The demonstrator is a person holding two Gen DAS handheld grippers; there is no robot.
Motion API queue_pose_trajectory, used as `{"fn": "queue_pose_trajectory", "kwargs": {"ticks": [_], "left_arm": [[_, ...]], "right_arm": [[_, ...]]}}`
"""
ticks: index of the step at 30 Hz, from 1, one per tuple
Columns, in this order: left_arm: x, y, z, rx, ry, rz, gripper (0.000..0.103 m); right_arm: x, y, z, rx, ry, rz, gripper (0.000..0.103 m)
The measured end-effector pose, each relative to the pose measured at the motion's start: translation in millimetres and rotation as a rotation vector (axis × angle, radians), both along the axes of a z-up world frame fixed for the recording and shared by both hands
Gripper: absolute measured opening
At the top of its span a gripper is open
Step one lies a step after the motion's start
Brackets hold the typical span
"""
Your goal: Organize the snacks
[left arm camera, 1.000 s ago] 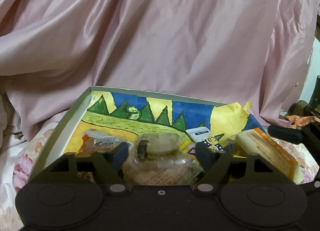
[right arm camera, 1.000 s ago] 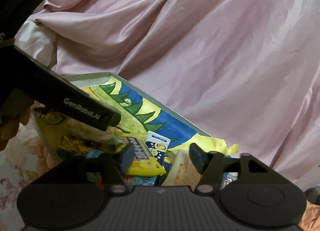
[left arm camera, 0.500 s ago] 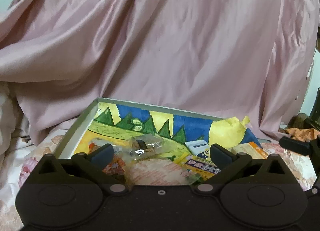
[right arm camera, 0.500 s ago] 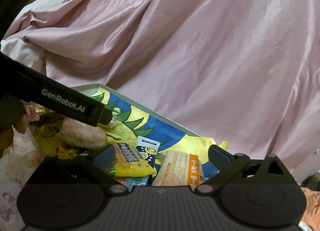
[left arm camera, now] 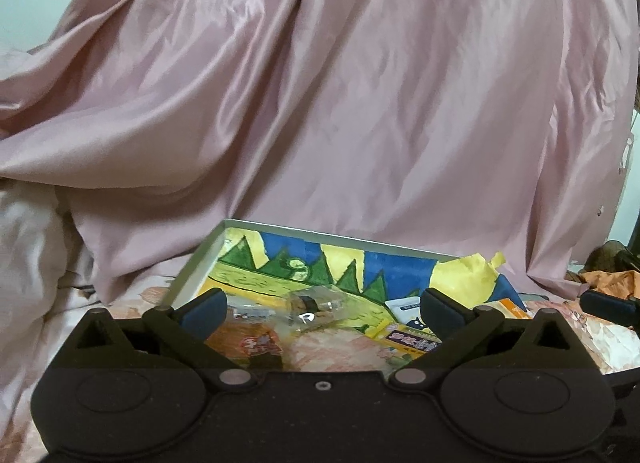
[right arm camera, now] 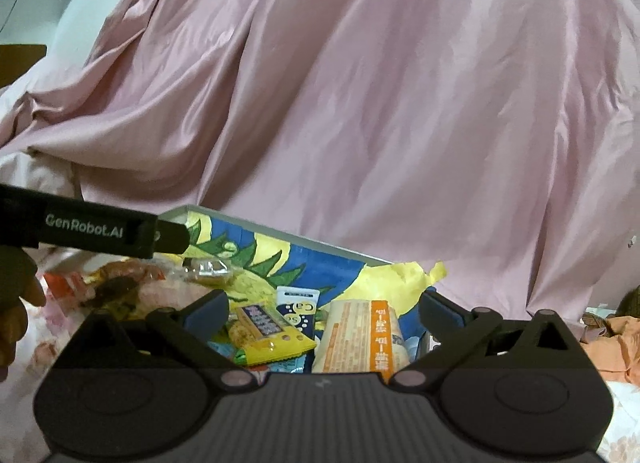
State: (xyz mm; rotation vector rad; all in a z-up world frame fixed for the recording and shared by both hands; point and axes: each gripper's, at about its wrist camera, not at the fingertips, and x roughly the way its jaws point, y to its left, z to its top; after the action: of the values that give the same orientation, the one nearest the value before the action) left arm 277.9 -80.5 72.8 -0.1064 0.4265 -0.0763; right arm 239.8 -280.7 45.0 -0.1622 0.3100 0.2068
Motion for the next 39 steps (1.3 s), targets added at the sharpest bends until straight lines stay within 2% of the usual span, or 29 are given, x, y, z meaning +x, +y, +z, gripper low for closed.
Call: {"fn": "queue_pose_trajectory", "kwargs": {"ticks": [10,24,39], "left_arm": [[-28.2,7.0,8.3,0.007,-0.029,0.026,0.102],[-96.0,26.7,9.8,0.007,-0.074,0.080,0.102],[-156.1,41.9,6.4,-0.010,-0.078,0.111,0.102]], "right_arm": [[-20.1,-5.7,11.0,0.049,-0.028,-0.024,0.103],[-74.2,-5.4,21.3,0.114,-0.101,-0.061,0.103],[-127.8,-0.5,27.5,0.166,-0.090,-0.065,0.103]]}}
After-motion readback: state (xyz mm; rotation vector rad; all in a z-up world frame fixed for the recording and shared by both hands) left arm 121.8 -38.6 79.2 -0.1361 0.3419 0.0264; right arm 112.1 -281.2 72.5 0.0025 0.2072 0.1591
